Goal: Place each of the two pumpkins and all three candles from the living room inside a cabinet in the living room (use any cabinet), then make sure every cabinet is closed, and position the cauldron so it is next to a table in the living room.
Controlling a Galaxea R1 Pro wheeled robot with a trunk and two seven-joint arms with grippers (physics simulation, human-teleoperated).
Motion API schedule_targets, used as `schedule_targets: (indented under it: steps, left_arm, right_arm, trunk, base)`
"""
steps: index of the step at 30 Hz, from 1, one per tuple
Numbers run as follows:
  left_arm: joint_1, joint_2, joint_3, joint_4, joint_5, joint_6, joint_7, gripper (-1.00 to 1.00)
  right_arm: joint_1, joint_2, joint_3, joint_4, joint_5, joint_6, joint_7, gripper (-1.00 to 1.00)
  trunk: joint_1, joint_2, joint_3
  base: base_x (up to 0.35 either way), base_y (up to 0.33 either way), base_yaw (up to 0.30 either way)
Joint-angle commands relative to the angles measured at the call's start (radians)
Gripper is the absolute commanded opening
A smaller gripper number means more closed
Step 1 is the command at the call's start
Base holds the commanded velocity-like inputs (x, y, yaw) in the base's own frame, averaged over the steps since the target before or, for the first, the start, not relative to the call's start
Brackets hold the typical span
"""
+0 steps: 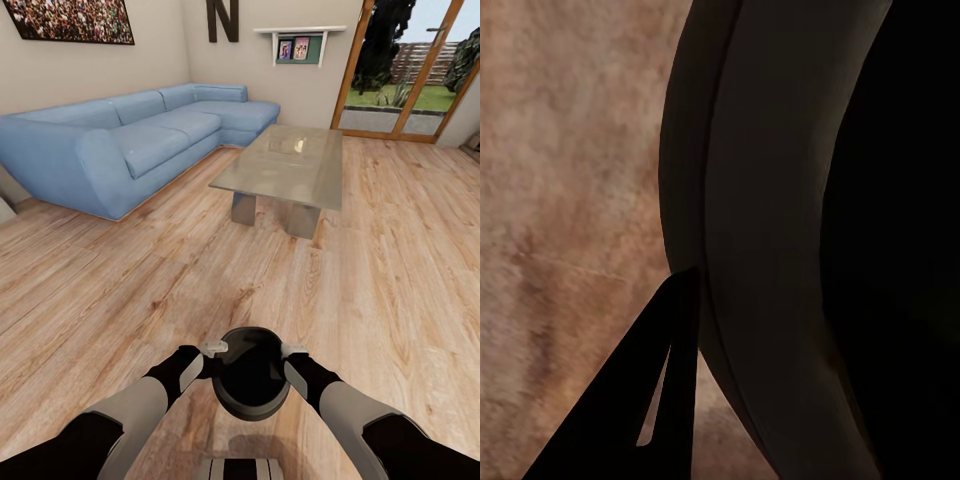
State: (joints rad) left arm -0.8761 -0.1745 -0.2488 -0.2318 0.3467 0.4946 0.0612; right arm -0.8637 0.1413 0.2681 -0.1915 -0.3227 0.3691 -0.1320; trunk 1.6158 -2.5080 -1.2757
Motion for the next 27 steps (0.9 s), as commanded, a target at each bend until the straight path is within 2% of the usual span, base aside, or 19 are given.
schedule_targets:
  steps: [1,8,27]
  left_arm:
    - [0.0,0.0,-0.01,-0.001,0.009,0.004,0.007,-1.0]
    - [0.0,0.0,-0.01,-0.001,0.009,0.004,0.006,-1.0]
    - [0.0,0.0,-0.01,-0.001,0.009,0.004,0.006,-1.0]
  right_arm:
    - [0.0,0.0,0.048,0.0,-0.048,0.002,0.007,-1.0]
    - [0.0,0.0,0.049,0.0,-0.048,0.002,0.008,-1.0]
    - [0.0,0.0,0.049,0.0,-0.048,0.003,0.008,-1.0]
  trunk:
    - [0.0,0.0,-0.001]
    - [0.0,0.0,0.003]
    - [0.0,0.0,0.031]
  base:
    - [0.0,0.0,0.0]
    - [0.0,0.0,0.0]
    - [0.0,0.0,0.0]
